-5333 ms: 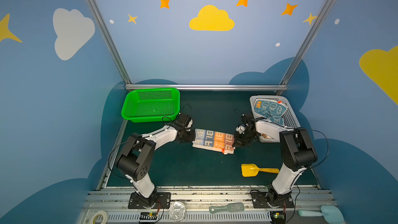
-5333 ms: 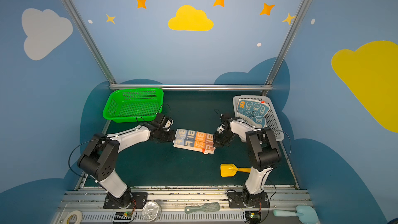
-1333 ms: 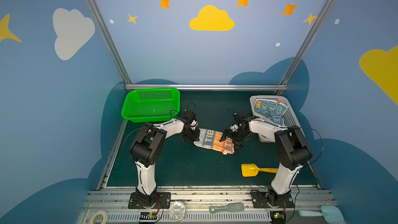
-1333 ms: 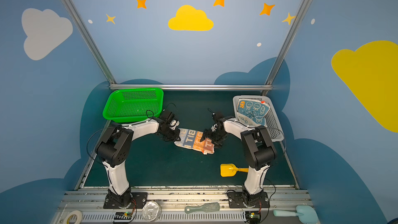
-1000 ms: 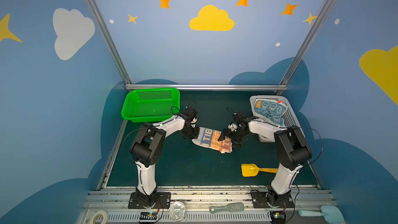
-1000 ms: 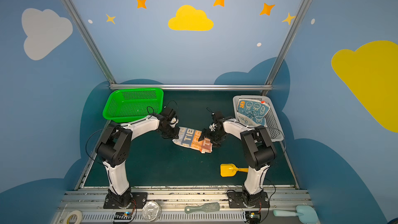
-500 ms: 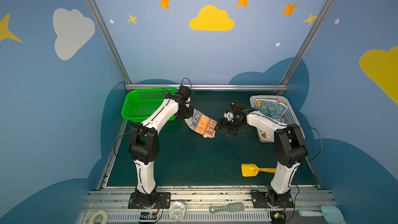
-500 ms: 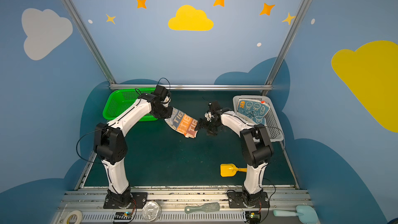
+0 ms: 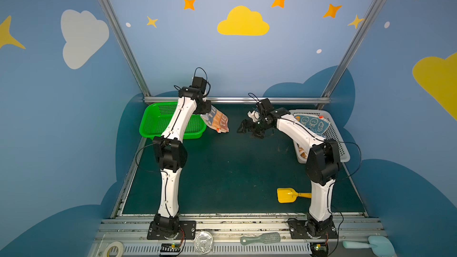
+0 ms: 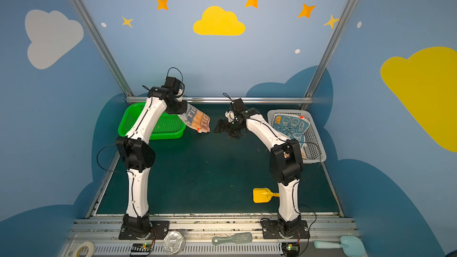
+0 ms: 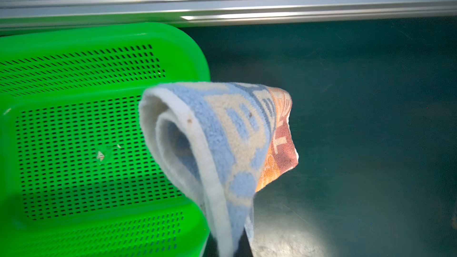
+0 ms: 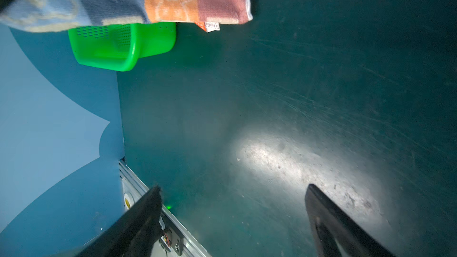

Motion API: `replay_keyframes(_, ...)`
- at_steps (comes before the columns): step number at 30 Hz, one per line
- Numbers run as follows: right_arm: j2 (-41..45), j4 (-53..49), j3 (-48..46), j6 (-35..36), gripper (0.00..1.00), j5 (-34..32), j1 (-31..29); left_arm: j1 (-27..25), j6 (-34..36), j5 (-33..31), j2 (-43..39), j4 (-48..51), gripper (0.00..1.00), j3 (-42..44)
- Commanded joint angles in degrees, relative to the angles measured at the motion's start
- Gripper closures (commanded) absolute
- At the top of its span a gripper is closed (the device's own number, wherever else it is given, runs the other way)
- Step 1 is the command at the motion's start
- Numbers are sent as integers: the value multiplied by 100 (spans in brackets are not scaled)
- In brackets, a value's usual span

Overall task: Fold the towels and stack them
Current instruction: 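Carry the striped towel over the green basket with the left gripper while the right releases, then lower the striped towel into the green basket and open the left gripper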

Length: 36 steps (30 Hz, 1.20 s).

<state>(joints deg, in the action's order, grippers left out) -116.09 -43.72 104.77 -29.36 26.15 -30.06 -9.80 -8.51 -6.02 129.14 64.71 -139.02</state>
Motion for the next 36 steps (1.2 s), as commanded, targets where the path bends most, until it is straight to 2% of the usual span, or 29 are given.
replay_keyframes(1,-233,-320,498,183,10,-161,-117,303,315,135,21,73,97,-214)
replay_keyframes(9,-884,-436,1500,441,10,-320,-320,1067,622,606,108,-84,97,-41)
replay_keyframes(16,-1184,-442,1959,459,10,-403,-426,1561,1104,991,-46,-773,97,935)
replay_keyframes(25,-1325,-122,2255,776,10,-534,-561,1804,1453,480,-150,-1435,97,1687)
replay_keyframes(36,-1275,262,2248,1007,10,-512,-661,2006,1921,-214,281,-1406,97,1454)
